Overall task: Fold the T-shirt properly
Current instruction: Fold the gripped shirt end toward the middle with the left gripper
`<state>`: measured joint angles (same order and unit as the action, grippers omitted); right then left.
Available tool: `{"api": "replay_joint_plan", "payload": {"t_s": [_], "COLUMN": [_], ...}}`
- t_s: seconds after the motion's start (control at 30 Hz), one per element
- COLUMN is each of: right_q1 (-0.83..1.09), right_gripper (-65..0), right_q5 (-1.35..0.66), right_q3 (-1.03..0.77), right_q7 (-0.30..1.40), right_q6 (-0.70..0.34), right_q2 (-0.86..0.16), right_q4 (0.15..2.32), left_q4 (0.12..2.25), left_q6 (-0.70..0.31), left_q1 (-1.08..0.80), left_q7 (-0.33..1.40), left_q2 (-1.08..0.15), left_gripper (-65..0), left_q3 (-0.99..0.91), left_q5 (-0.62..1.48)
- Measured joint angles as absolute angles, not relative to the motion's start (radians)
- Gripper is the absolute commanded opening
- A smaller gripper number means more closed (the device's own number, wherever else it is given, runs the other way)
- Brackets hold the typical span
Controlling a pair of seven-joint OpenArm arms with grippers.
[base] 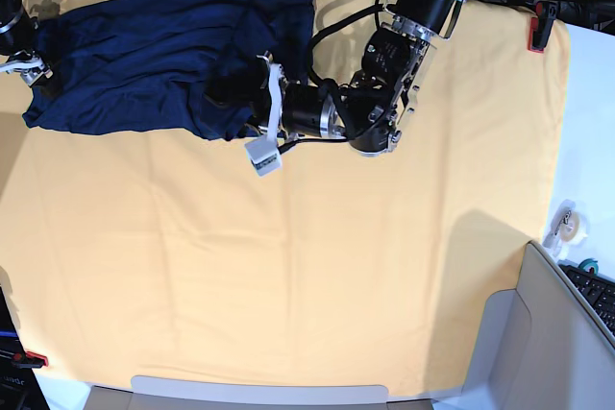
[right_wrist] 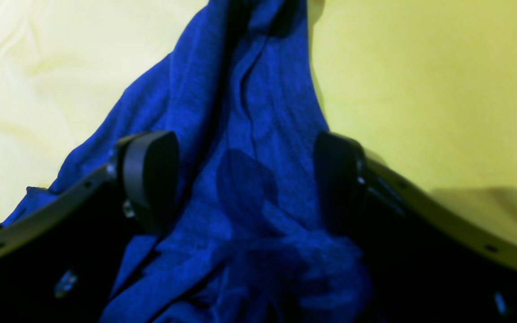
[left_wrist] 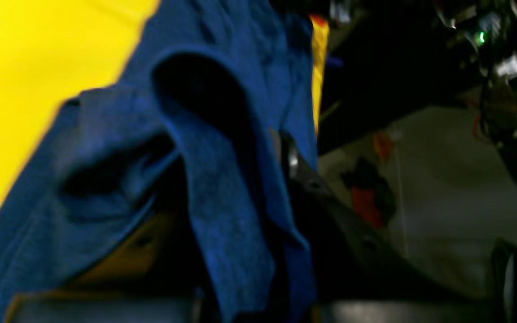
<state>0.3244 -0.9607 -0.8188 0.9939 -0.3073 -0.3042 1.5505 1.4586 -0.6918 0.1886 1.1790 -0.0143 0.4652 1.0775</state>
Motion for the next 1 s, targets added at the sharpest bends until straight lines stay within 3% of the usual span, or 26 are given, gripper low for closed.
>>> {"api": "replay_joint_plan", "payload": {"t_s": [0.4, 0.47, 0.6, 0.67, 1.0], "right_q1": [0.325, 0.324, 0.325, 0.325, 0.325], "right_gripper": [-19.1, -19.1, -19.1, -19.1, -19.1], "right_q5": [-0.961, -0.961, -0.961, -0.96, -0.96], "right_q3": [-0.817, -0.817, -0.817, -0.817, -0.816], "right_q7": [0.994, 0.994, 0.994, 0.994, 0.994], "right_q6": [-0.307, -0.308, -0.307, -0.307, -0.307], "right_q2": [-0.304, -0.303, -0.303, -0.303, -0.301], "right_q4": [1.55, 1.55, 1.549, 1.549, 1.549], "left_q4": [1.362, 1.356, 1.355, 1.355, 1.354], "left_q6": [-0.689, -0.689, -0.689, -0.689, -0.689], "left_q1": [0.178, 0.179, 0.18, 0.178, 0.175], "left_q7": [1.147, 1.147, 1.149, 1.147, 1.146], "left_q2": [-0.011, -0.002, 0.022, 0.031, 0.112], "left_gripper": [-64.9, -61.7, -45.3, -40.2, -40.9], "left_q3": [0.466, 0.466, 0.465, 0.466, 0.466], "left_q5": [1.073, 1.073, 1.077, 1.077, 1.077]}}
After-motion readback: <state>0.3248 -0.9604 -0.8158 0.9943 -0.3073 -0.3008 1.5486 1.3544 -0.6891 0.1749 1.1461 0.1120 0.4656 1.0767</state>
